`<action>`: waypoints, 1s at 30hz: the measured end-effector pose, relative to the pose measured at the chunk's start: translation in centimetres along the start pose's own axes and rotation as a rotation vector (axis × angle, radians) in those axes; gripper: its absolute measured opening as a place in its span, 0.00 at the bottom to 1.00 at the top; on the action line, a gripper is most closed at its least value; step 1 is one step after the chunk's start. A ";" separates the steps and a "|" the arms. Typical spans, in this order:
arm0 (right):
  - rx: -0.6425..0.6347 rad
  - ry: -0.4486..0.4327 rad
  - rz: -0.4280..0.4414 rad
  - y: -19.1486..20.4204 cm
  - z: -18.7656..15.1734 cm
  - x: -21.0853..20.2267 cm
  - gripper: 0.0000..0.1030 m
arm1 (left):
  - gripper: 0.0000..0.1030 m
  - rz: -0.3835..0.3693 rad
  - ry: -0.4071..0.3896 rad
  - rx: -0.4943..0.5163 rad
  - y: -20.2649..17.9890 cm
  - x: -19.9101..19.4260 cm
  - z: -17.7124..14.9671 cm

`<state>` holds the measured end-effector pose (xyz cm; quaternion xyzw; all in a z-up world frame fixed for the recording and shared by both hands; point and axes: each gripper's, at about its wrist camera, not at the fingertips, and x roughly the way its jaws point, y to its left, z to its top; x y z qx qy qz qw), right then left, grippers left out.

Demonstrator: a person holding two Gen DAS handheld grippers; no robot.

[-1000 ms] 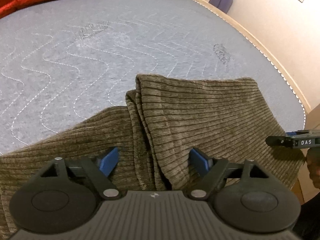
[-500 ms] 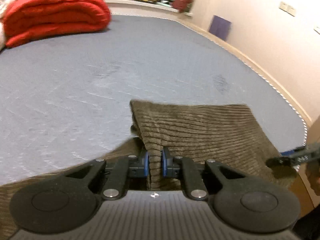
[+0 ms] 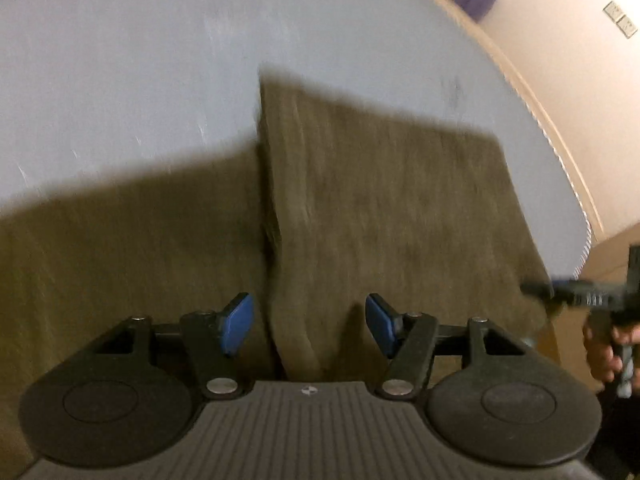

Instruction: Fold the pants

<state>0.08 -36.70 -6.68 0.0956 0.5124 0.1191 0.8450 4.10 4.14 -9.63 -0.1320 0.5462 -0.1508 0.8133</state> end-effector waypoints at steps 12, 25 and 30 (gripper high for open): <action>0.013 0.012 0.037 0.1 -1.4 -1.1 0.88 | 0.15 -0.100 -0.067 0.116 -3.8 -3.8 -2.6; -0.143 -0.168 0.039 3.2 -2.0 -5.0 0.29 | 0.77 0.221 -0.277 0.209 -4.5 -5.0 -1.1; -0.430 -0.404 0.112 9.8 -3.6 -10.1 0.28 | 0.82 -0.058 -0.345 0.087 -5.1 -7.1 0.6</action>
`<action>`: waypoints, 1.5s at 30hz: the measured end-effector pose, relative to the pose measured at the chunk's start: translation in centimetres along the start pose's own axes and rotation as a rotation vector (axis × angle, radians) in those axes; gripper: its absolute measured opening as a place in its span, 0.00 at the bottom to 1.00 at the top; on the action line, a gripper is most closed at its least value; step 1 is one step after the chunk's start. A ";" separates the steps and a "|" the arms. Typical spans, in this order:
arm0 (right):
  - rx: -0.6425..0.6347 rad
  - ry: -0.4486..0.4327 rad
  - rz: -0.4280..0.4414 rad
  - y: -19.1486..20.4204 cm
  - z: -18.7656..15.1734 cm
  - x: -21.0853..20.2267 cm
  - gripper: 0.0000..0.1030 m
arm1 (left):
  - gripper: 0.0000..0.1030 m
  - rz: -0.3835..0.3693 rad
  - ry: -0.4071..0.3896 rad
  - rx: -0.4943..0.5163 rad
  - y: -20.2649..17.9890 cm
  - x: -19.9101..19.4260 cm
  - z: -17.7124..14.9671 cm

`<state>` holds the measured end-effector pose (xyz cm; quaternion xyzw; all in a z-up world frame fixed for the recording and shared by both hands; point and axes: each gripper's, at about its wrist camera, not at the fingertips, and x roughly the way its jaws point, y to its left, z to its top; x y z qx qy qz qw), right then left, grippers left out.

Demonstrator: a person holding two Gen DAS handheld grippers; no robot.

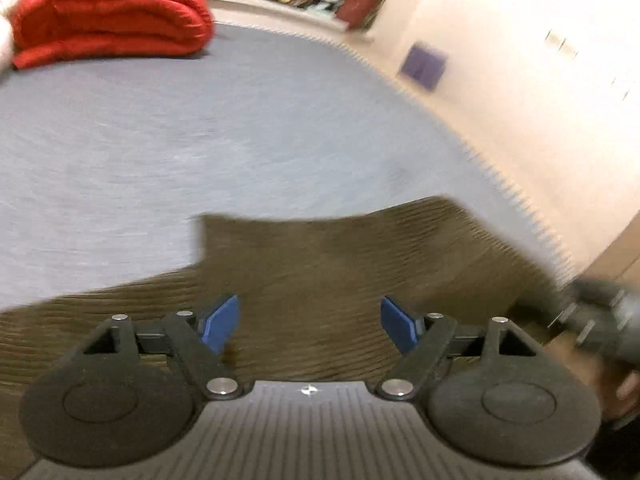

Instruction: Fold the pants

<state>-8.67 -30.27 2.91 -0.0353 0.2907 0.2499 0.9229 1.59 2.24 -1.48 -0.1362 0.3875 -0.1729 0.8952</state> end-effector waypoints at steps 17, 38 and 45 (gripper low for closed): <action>-0.571 -0.093 0.259 19.3 0.2 2.6 0.27 | 0.20 0.011 0.132 0.029 0.8 3.6 2.3; 0.158 0.254 0.363 13.2 5.9 14.9 0.73 | 0.95 0.358 0.122 -0.282 19.5 -6.8 0.6; 0.375 0.380 0.411 13.0 4.5 20.0 0.87 | 0.95 0.203 0.235 -0.459 24.6 -4.5 -3.1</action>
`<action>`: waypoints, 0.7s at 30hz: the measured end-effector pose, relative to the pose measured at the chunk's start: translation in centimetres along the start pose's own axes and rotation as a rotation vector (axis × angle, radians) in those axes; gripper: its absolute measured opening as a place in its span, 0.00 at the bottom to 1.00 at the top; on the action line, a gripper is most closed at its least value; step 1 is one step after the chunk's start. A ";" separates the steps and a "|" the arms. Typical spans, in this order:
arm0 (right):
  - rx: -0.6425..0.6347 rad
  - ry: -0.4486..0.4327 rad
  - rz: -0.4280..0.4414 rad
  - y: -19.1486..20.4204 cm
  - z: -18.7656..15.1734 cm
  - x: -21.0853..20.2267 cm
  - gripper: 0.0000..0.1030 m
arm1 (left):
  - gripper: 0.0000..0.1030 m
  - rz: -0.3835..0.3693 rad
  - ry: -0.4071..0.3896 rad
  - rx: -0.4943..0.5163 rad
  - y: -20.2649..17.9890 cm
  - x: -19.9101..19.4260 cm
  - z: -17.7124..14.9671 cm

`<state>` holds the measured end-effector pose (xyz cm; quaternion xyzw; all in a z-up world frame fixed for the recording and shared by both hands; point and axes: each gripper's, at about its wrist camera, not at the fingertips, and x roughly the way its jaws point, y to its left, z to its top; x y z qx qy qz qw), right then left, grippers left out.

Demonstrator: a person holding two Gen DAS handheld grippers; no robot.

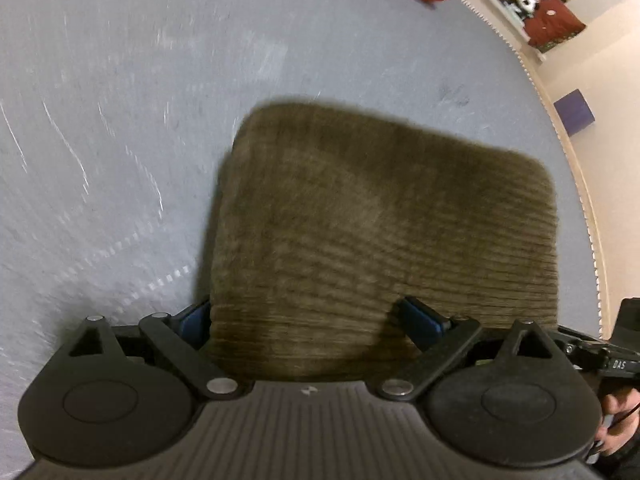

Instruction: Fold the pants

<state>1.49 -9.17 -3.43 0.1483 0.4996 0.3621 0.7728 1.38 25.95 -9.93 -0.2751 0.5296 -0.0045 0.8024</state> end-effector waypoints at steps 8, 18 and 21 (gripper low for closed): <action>0.061 -0.011 -0.016 -0.4 0.3 1.7 0.46 | 0.61 -0.006 -0.055 0.068 -2.7 1.8 1.4; -0.035 -0.240 -0.154 -3.0 1.7 -8.8 0.41 | 0.49 -0.159 -0.179 0.246 -15.4 4.1 2.7; -0.074 -0.293 -0.195 -4.7 2.6 -12.4 0.40 | 0.50 -0.192 -0.242 0.333 -20.3 4.4 3.2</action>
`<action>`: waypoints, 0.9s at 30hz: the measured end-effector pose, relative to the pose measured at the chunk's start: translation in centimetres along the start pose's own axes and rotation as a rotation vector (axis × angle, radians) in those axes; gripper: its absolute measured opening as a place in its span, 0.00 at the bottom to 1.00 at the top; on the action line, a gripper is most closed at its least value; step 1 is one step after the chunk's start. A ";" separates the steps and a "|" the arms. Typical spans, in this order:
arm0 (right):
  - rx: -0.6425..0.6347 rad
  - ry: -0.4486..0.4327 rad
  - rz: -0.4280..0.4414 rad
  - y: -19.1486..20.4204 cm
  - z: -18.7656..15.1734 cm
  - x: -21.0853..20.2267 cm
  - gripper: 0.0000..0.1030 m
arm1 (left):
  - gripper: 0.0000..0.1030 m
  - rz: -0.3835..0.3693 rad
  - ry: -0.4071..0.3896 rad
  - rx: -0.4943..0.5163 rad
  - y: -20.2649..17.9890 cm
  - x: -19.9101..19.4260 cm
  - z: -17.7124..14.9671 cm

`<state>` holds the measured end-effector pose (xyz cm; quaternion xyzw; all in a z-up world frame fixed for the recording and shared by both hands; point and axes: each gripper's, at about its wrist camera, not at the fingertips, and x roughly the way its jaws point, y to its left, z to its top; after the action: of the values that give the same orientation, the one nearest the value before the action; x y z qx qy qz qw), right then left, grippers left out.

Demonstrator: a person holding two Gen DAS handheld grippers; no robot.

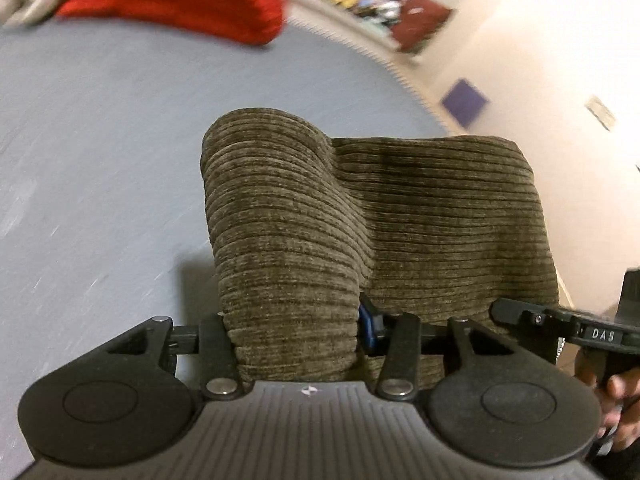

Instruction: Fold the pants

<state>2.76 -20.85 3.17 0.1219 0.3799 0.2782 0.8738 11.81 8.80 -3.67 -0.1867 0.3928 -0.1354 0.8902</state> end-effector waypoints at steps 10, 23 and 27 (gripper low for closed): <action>-0.051 -0.197 -0.272 -8.1 4.5 -2.2 0.82 | 0.69 0.432 -0.016 0.142 -4.1 6.5 1.4; -0.333 0.289 -0.288 -9.0 -1.0 4.5 0.77 | 0.71 0.266 0.292 0.556 -6.3 8.7 -6.4; -0.405 0.338 -0.356 -9.4 -1.3 5.5 0.62 | 0.71 0.266 0.195 0.480 -6.1 5.9 -5.0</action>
<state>8.58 -25.35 -4.94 -0.1710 0.4720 0.2074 0.8396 11.36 -0.09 -7.96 0.0962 0.4544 -0.1237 0.8769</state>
